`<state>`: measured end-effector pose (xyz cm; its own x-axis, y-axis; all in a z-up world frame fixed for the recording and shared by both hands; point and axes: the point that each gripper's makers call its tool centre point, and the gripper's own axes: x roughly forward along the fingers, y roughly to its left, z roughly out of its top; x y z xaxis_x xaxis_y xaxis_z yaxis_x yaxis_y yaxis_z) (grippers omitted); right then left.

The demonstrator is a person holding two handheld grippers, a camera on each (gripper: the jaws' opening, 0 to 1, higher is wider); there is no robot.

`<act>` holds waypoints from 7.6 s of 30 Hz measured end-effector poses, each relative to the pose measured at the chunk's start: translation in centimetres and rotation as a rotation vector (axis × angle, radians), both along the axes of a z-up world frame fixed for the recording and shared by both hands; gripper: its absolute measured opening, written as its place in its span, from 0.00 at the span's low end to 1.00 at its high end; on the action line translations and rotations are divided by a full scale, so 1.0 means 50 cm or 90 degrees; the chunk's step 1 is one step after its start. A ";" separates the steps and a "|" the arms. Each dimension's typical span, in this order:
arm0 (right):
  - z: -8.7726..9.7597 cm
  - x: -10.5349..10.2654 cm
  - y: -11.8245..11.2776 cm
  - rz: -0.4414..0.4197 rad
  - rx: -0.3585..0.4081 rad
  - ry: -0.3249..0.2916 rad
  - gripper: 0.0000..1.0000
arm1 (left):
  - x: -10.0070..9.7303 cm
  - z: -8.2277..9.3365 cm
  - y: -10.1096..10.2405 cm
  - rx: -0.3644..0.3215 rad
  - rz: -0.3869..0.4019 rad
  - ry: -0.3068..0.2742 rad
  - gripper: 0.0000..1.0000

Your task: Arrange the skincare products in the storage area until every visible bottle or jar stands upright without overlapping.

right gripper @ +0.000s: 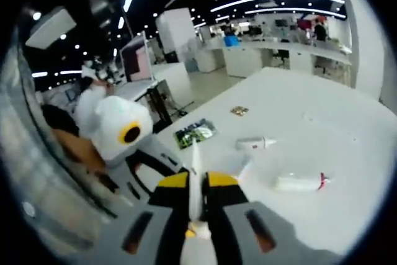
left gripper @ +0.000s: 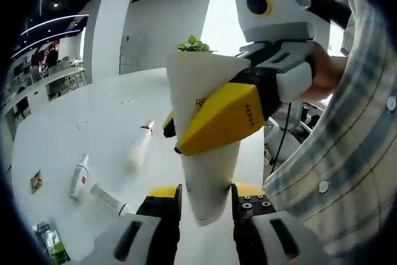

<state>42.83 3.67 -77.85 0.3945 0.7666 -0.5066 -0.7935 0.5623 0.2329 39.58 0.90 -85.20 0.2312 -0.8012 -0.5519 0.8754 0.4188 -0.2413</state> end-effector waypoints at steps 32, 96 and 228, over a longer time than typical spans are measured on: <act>-0.062 0.034 -0.077 0.014 -0.081 -0.014 0.08 | -0.004 -0.023 0.038 0.013 0.044 0.007 0.33; -0.119 0.078 -0.044 0.151 -0.057 -0.083 0.11 | -0.056 -0.042 0.111 0.043 0.137 0.011 0.30; -0.060 0.306 -0.215 0.344 -0.621 0.039 0.08 | -0.094 -0.082 0.193 -0.050 0.327 0.093 0.29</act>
<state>58.11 -7.05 -80.85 0.0837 0.0939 -0.9921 -0.9912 0.1106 -0.0731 34.90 10.56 -89.30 0.5294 -0.6456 -0.5504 0.5171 0.7599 -0.3938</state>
